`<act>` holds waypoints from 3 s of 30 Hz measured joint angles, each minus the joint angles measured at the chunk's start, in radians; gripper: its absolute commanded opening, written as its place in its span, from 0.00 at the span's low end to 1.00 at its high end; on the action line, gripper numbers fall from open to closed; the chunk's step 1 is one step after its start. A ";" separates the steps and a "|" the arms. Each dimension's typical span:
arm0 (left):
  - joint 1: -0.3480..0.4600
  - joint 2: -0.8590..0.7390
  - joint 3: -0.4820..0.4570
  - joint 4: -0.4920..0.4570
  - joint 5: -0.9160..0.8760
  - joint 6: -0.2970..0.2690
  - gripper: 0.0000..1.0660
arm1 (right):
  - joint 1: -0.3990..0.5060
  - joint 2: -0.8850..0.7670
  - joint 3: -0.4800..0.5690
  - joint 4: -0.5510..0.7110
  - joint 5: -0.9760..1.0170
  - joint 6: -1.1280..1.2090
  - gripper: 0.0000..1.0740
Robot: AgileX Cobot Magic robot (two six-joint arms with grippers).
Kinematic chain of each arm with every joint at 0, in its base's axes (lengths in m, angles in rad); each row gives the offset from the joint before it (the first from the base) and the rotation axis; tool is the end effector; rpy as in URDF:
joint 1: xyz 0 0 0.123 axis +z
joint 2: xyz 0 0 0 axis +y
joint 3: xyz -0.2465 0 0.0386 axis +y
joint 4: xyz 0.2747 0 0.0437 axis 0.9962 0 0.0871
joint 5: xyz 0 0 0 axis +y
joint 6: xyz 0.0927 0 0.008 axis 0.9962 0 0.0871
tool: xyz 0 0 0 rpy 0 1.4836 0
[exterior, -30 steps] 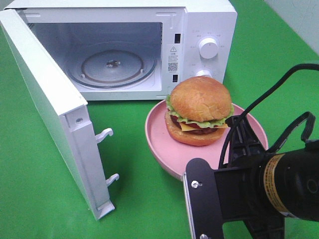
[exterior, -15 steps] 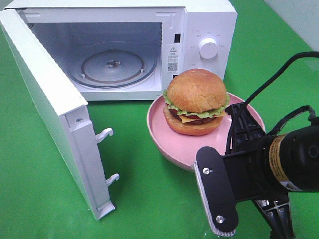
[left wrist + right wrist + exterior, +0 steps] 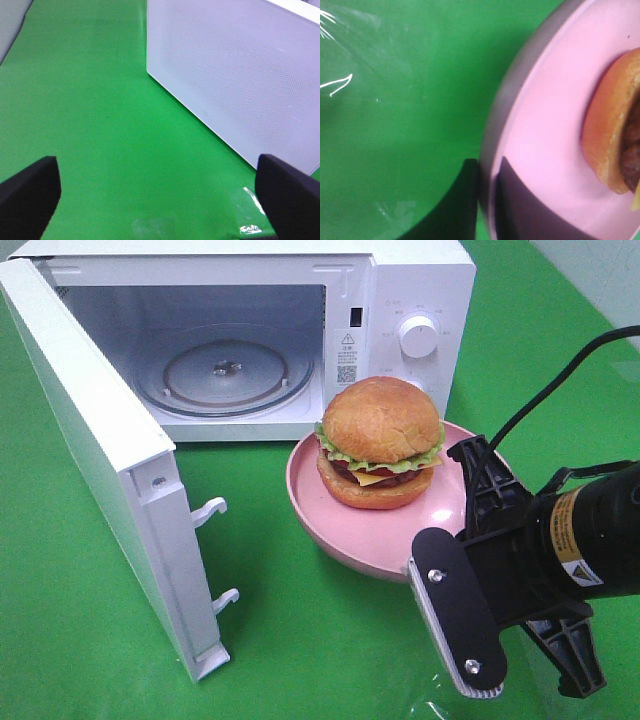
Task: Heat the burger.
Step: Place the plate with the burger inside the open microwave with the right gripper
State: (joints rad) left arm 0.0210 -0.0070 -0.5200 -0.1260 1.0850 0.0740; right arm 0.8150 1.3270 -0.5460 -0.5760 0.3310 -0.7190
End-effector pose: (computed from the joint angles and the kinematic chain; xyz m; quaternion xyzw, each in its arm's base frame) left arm 0.0514 -0.0093 0.2940 0.0266 0.8504 -0.0380 0.5240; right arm 0.1870 0.1744 0.1334 -0.8091 0.5025 -0.1487 0.2660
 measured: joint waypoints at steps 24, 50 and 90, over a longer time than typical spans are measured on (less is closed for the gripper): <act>0.000 0.000 0.000 0.000 0.000 0.000 0.92 | -0.172 0.000 0.000 0.587 -0.074 -0.801 0.00; 0.000 0.000 0.000 0.000 0.000 0.000 0.92 | -0.174 0.002 -0.151 0.614 0.122 -0.886 0.00; 0.000 0.000 0.000 0.000 0.000 0.000 0.92 | -0.116 0.302 -0.430 0.597 0.106 -0.858 0.00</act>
State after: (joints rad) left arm 0.0210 -0.0070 -0.5200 -0.1260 1.0850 0.0740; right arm 0.6990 1.6290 -0.9760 0.0210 0.4370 -1.5770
